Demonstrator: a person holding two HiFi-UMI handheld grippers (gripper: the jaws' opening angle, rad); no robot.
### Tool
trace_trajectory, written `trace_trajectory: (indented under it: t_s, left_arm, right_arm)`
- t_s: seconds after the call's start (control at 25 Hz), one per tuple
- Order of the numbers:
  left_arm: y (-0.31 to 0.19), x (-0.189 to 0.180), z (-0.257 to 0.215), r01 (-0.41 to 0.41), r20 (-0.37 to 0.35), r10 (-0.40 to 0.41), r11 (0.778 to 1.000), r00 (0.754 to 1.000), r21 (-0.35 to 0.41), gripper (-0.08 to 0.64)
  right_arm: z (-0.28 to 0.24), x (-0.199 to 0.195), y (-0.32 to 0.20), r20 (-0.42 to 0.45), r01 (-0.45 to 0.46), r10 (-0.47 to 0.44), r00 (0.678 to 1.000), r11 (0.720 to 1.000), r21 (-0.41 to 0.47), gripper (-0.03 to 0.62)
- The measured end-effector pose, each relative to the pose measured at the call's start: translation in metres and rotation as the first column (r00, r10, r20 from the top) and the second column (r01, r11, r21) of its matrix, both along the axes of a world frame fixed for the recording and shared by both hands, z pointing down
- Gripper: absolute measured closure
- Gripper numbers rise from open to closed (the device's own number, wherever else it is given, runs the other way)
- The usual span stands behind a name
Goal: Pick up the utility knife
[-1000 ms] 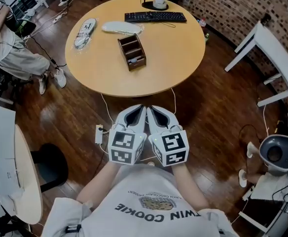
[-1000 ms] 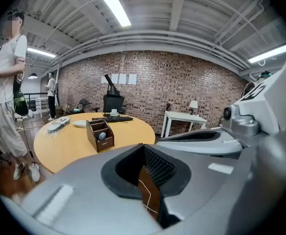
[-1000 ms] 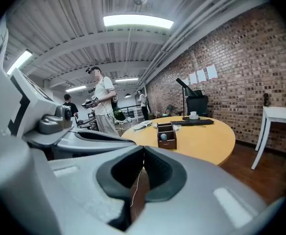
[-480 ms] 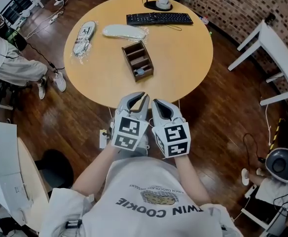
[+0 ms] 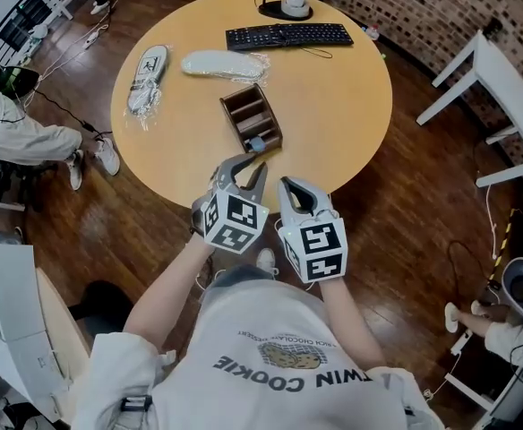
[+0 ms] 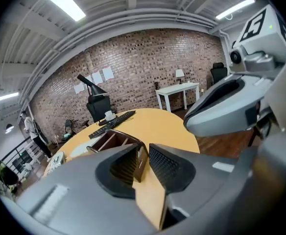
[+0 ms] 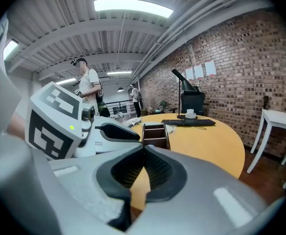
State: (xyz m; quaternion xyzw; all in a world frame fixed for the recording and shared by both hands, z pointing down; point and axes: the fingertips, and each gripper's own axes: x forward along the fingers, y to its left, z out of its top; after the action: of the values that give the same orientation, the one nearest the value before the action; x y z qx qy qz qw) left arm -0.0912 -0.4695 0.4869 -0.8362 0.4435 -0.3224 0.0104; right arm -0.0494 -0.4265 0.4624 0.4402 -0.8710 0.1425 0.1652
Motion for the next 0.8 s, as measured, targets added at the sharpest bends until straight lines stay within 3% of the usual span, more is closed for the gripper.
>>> trace_trajectory:
  t_s: [0.16, 0.32, 0.44, 0.6, 0.8]
  left_arm:
    - [-0.02, 0.004, 0.019, -0.065, 0.094, 0.065, 0.998, 0.993, 0.0, 0.464]
    - [-0.033, 0.004, 0.032, -0.125, 0.201, 0.122, 0.992, 0.972, 0.004, 0.442]
    - [-0.042, 0.007, 0.042, -0.162, 0.277, 0.153, 0.987, 0.949, 0.009, 0.436]
    - [-0.051, 0.011, 0.06, -0.21, 0.39, 0.194, 0.978, 0.9, 0.0, 0.437]
    - [-0.058, 0.013, 0.069, -0.236, 0.452, 0.212, 0.972, 0.867, -0.003, 0.483]
  right_arm:
    - [0.004, 0.01, -0.01, -0.006, -0.034, 0.034, 0.999, 0.999, -0.005, 0.597]
    - [0.007, 0.013, -0.018, -0.002, -0.062, 0.062, 0.998, 0.998, -0.011, 0.597]
    - [0.01, 0.017, -0.021, -0.001, -0.074, 0.074, 0.997, 0.997, -0.02, 0.597]
    - [0.014, 0.015, -0.023, -0.003, -0.078, 0.078, 0.997, 0.997, -0.027, 0.597]
    - [0.015, 0.016, -0.023, -0.008, -0.084, 0.083, 0.996, 0.996, -0.035, 0.597]
